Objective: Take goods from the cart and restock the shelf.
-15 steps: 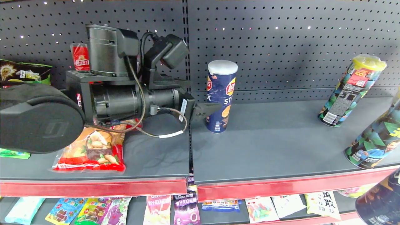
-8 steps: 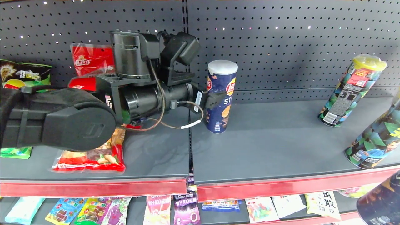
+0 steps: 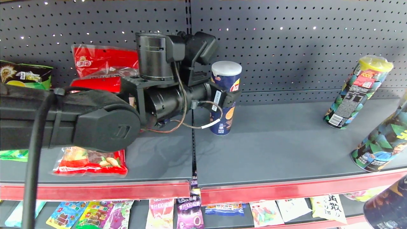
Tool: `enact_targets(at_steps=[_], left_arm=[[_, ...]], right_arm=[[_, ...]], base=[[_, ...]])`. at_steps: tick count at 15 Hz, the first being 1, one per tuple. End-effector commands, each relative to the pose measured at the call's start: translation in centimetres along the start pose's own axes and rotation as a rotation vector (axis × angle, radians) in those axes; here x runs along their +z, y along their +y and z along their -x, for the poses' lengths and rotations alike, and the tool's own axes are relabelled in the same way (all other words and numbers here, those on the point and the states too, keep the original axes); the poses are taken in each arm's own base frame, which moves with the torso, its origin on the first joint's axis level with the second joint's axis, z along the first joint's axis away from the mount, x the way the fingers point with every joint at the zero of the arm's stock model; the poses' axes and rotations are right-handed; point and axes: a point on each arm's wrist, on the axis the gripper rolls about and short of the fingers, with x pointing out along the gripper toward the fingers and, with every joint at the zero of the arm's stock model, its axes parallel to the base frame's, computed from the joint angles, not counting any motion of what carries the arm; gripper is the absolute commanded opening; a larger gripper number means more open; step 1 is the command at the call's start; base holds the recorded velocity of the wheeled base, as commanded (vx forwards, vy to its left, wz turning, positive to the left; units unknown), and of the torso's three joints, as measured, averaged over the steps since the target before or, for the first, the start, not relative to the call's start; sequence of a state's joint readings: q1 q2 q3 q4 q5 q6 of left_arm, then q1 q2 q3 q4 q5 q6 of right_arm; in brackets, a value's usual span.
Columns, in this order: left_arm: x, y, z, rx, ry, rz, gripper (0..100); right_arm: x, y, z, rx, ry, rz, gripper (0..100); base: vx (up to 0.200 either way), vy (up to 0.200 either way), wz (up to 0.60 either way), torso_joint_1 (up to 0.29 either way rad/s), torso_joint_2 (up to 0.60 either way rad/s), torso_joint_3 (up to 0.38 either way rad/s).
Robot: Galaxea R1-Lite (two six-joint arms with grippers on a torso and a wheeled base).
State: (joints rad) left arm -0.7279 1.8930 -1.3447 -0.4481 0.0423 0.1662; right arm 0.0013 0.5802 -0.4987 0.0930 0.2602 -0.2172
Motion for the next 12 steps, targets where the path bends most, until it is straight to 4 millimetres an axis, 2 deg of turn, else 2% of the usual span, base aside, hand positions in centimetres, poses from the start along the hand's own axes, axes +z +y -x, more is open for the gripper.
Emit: enact_targets(at_steps=[1, 5, 12], left_arm=[[-0.2, -0.7, -1.0, 0.010, 0.003, -0.001, 100], [-0.3, -0.7, -2.2, 0.054, 0.002, -0.001, 100], [-0.5, -1.2, -3.1, 0.132, 0.013, 0.000, 100]], right_arm=[[0.0, 0.0, 0.2, -0.001, -0.007, 0.003, 0], [0.1, 0.0, 0.2, -0.005, -0.011, 0.002, 0], [0.1, 0.0, 0.3, -0.011, -0.012, 0.001, 0]], base=[[0.000, 0.000, 0.00, 0.000, 0.00, 0.000], [0.000, 0.000, 0.00, 0.000, 0.00, 0.000], [0.000, 0.000, 0.00, 0.000, 0.00, 0.000]])
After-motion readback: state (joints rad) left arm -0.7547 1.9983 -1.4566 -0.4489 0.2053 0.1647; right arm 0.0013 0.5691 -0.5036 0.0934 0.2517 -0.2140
